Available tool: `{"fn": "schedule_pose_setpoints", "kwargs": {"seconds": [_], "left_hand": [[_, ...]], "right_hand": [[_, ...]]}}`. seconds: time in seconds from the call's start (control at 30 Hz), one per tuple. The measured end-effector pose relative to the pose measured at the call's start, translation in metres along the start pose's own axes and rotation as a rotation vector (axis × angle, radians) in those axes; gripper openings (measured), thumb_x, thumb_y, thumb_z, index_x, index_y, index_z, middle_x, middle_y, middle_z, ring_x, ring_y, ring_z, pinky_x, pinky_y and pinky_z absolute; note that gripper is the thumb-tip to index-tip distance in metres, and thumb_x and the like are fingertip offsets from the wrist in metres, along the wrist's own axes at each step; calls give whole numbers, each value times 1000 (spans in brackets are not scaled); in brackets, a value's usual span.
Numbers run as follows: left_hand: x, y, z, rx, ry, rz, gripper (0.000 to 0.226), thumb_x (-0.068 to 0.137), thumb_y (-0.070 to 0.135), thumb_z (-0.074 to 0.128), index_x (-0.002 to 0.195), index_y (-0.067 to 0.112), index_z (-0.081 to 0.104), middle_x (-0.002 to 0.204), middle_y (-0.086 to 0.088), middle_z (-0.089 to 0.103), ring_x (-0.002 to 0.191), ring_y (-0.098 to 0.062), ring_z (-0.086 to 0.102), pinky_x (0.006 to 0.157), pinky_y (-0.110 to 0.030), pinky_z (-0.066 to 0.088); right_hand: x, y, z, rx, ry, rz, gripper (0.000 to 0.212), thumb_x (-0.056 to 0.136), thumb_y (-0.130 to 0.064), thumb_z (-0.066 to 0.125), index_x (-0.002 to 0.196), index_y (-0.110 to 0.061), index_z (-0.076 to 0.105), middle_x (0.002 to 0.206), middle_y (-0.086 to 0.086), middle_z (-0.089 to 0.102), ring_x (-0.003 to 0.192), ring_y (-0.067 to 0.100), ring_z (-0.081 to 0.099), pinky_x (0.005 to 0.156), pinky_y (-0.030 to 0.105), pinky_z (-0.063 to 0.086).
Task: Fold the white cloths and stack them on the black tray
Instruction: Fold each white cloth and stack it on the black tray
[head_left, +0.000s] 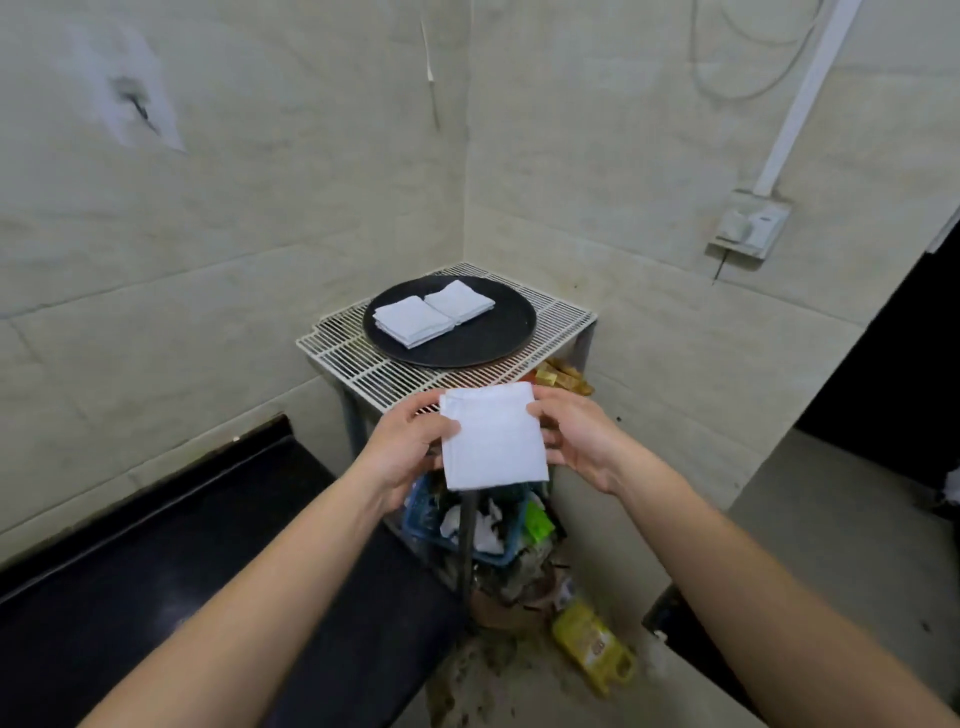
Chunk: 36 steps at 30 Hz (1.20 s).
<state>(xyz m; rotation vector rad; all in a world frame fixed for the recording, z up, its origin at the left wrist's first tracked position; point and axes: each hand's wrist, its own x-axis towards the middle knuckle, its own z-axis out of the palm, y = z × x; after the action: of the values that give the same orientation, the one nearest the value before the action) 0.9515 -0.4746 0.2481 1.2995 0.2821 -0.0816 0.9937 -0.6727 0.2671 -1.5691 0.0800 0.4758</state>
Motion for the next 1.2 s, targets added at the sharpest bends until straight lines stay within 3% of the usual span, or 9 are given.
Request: {"fn": "schedule_pose_setpoints", "kwargs": {"seconds": [0.1, 0.2, 0.27, 0.37, 0.5, 0.63, 0.9, 1.03, 1.2], "left_hand": [[31, 16, 1, 28, 47, 26, 35, 85, -8, 58, 110, 16, 66, 97, -9, 73, 67, -14, 68, 55, -27, 50], [68, 29, 0, 80, 102, 56, 33, 86, -8, 58, 106, 17, 67, 89, -5, 73, 70, -14, 66, 66, -33, 50], [92, 33, -1, 91, 157, 69, 33, 86, -8, 58, 110, 14, 65, 91, -6, 73, 73, -15, 67, 64, -32, 55], [136, 39, -8, 63, 264, 83, 41, 85, -9, 59, 122, 8, 60, 104, -15, 72, 82, -21, 69, 66, -35, 56], [196, 51, -15, 36, 400, 101, 45, 85, -8, 61, 128, 5, 56, 102, -10, 72, 82, -21, 71, 61, -33, 55], [260, 58, -24, -13, 574, 47, 54, 85, -5, 64, 136, 6, 51, 117, -14, 67, 98, -31, 69, 67, -37, 58], [330, 66, -42, -36, 796, 24, 38, 84, -5, 61, 117, 13, 59, 112, -17, 68, 98, -35, 68, 77, -44, 58], [340, 63, -51, -25, 861, 9, 42, 84, -6, 61, 122, 13, 57, 106, -16, 68, 88, -32, 68, 67, -39, 57], [341, 50, -55, -42, 895, -17, 46, 84, -7, 61, 126, 10, 55, 108, -16, 67, 99, -37, 69, 73, -42, 60]], "right_hand": [[37, -20, -2, -17, -54, -22, 37, 99, -6, 42, 122, -20, 67, 66, -12, 69, 54, 1, 64, 62, 25, 53], [86, -37, -2, -43, -86, -24, 37, 100, -9, 44, 126, -21, 66, 80, -9, 74, 62, 3, 68, 67, 28, 55], [117, -46, 1, -62, -116, -25, 36, 99, -10, 44, 123, -23, 68, 84, -8, 75, 67, 5, 69, 71, 33, 58], [170, -60, 6, -103, -189, -35, 34, 101, -11, 44, 119, -25, 69, 104, 0, 76, 93, 17, 73, 85, 39, 59], [247, -81, 11, -114, -299, -23, 24, 104, -15, 45, 121, -23, 59, 116, 4, 70, 107, 24, 68, 94, 42, 56], [324, -106, 18, -138, -384, 9, 31, 104, -15, 46, 133, -24, 53, 112, -2, 65, 107, 18, 63, 85, 34, 54], [424, -122, 43, -325, -507, 32, 32, 97, -8, 45, 110, -22, 71, 109, 1, 73, 98, 17, 69, 78, 28, 56], [454, -117, 56, -382, -535, 18, 35, 95, -7, 51, 124, -18, 68, 116, 2, 71, 109, 18, 66, 94, 40, 56], [464, -108, 62, -418, -531, 29, 41, 96, -6, 53, 135, -16, 59, 124, 5, 66, 111, 20, 63, 80, 32, 56]]}}
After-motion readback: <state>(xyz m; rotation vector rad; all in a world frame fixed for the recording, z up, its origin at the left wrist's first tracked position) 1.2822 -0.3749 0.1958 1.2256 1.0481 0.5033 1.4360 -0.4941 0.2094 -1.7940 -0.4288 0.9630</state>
